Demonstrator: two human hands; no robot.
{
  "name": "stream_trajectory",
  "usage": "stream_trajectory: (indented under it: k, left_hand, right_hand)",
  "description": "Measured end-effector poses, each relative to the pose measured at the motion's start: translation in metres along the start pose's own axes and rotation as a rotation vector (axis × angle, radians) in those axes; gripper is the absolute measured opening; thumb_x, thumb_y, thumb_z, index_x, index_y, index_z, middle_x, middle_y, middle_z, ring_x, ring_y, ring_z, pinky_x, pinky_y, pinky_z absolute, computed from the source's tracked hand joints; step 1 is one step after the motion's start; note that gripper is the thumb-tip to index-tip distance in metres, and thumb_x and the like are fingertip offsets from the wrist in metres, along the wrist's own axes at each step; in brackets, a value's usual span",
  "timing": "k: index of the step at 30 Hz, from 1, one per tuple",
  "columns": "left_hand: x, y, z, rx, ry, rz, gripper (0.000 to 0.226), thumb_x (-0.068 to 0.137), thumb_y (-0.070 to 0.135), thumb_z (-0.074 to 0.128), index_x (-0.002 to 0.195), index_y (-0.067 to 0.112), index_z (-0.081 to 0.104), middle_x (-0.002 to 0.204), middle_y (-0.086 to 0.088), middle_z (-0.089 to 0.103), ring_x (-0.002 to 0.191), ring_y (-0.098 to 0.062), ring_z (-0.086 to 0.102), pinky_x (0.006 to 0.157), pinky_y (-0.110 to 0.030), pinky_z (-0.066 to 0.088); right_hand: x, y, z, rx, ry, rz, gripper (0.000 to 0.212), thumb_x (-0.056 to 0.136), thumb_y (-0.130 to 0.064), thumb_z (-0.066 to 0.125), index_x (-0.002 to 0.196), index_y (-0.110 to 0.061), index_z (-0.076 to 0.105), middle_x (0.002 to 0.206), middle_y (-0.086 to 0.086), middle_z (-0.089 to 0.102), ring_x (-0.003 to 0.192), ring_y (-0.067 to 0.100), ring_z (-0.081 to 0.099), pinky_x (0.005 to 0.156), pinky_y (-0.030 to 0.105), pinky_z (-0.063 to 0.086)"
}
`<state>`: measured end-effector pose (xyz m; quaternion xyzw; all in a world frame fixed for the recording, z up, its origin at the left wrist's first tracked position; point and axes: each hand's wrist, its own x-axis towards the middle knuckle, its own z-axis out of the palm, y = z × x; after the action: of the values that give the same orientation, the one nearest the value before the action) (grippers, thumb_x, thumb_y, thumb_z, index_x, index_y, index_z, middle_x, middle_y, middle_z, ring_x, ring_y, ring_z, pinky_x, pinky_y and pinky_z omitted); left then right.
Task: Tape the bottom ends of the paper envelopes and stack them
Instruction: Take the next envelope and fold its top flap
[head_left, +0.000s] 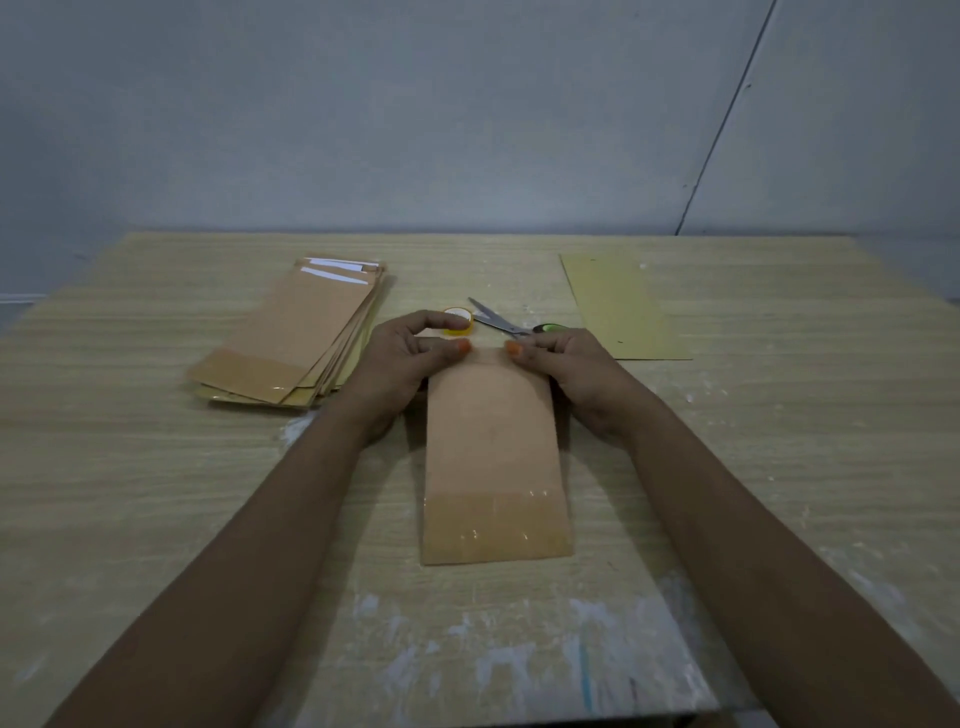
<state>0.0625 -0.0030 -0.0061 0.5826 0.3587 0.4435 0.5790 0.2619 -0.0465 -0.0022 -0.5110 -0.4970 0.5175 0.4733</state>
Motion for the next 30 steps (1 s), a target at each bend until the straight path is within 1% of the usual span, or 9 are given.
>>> stream_trajectory:
  k: [2, 5, 10, 14, 17, 20, 25, 27, 30]
  left_hand:
    - [-0.001, 0.001, -0.005, -0.084, -0.073, -0.065, 0.029, 0.091, -0.002, 0.060, 0.120, 0.003, 0.062, 0.060, -0.002, 0.067, 0.052, -0.008, 0.061, 0.051, -0.018, 0.049]
    - [-0.001, 0.003, -0.006, -0.150, -0.091, -0.098, 0.034, 0.086, 0.002, 0.063, 0.119, 0.005, 0.063, 0.068, -0.004, 0.071, 0.057, -0.008, 0.065, 0.054, -0.018, 0.052]
    - [0.001, 0.001, -0.010, -0.173, -0.094, -0.100, 0.035, 0.079, 0.013, 0.067, 0.114, 0.009, 0.069, 0.107, -0.015, 0.069, 0.074, -0.011, 0.066, 0.066, -0.021, 0.057]
    - [0.000, 0.002, -0.010, -0.128, -0.065, -0.092, 0.021, 0.089, 0.003, 0.062, 0.108, 0.007, 0.068, 0.076, -0.003, 0.073, 0.061, -0.006, 0.065, 0.056, -0.018, 0.053]
    - [-0.002, 0.003, -0.012, -0.070, -0.068, -0.086, 0.015, 0.091, 0.000, 0.061, 0.102, 0.007, 0.069, 0.070, -0.002, 0.073, 0.058, -0.007, 0.065, 0.053, -0.019, 0.053]
    - [0.000, 0.001, -0.015, -0.020, -0.047, -0.068, 0.014, 0.092, 0.002, 0.062, 0.100, 0.008, 0.072, 0.075, -0.003, 0.073, 0.064, -0.007, 0.064, 0.055, -0.018, 0.053]
    - [0.003, -0.010, -0.014, 0.326, 0.045, 0.118, 0.010, 0.093, 0.005, 0.066, 0.098, 0.008, 0.073, 0.082, -0.005, 0.072, 0.072, -0.002, 0.060, 0.065, -0.015, 0.045]
    - [0.005, -0.013, -0.017, 0.504, 0.075, 0.194, 0.011, 0.093, 0.007, 0.066, 0.095, 0.014, 0.073, 0.085, 0.008, 0.071, 0.072, 0.007, 0.059, 0.065, -0.012, 0.040]
    - [0.007, -0.017, -0.021, 0.629, 0.098, 0.225, 0.013, 0.093, 0.010, 0.065, 0.093, 0.020, 0.073, 0.082, 0.010, 0.067, 0.069, 0.001, 0.055, 0.061, -0.012, 0.038]
  right_hand:
    - [-0.001, -0.003, -0.001, 0.080, -0.015, 0.069, 0.016, 0.091, -0.013, 0.066, 0.085, 0.000, 0.072, 0.077, 0.005, 0.071, 0.068, 0.013, 0.065, 0.064, 0.024, 0.052]
    - [0.001, -0.006, 0.003, 0.191, 0.037, 0.139, 0.008, 0.085, -0.011, 0.071, 0.083, -0.003, 0.074, 0.076, 0.007, 0.074, 0.067, 0.014, 0.068, 0.064, 0.024, 0.057]
    - [0.002, -0.007, 0.009, 0.317, 0.030, 0.162, 0.010, 0.087, -0.007, 0.067, 0.092, 0.001, 0.070, 0.083, 0.011, 0.072, 0.073, 0.019, 0.068, 0.069, 0.028, 0.059]
    - [0.003, -0.006, 0.008, 0.348, 0.022, 0.143, 0.013, 0.095, -0.008, 0.059, 0.097, 0.001, 0.068, 0.080, 0.009, 0.070, 0.068, 0.015, 0.068, 0.065, 0.025, 0.058]
    - [0.002, -0.004, 0.006, 0.276, -0.001, 0.149, 0.014, 0.096, -0.010, 0.058, 0.092, -0.002, 0.069, 0.077, 0.004, 0.072, 0.066, 0.011, 0.067, 0.060, 0.024, 0.057]
    - [0.002, -0.002, 0.006, 0.098, 0.052, 0.120, 0.018, 0.094, -0.020, 0.064, 0.084, -0.009, 0.074, 0.072, 0.002, 0.069, 0.063, 0.012, 0.062, 0.055, 0.026, 0.049]
    - [0.007, 0.009, 0.002, -0.311, 0.317, -0.216, 0.024, 0.087, -0.034, 0.074, 0.078, -0.012, 0.078, 0.063, 0.003, 0.066, 0.052, 0.010, 0.054, 0.050, 0.026, 0.042]
    - [0.011, 0.015, -0.006, -0.550, 0.415, -0.374, 0.014, 0.086, -0.028, 0.074, 0.085, -0.015, 0.078, 0.071, 0.000, 0.068, 0.061, 0.006, 0.055, 0.059, 0.025, 0.043]
    - [0.021, 0.027, -0.017, -0.930, 0.389, -0.432, 0.015, 0.084, -0.027, 0.070, 0.098, -0.023, 0.077, 0.092, 0.001, 0.064, 0.089, 0.020, 0.056, 0.075, 0.026, 0.035]
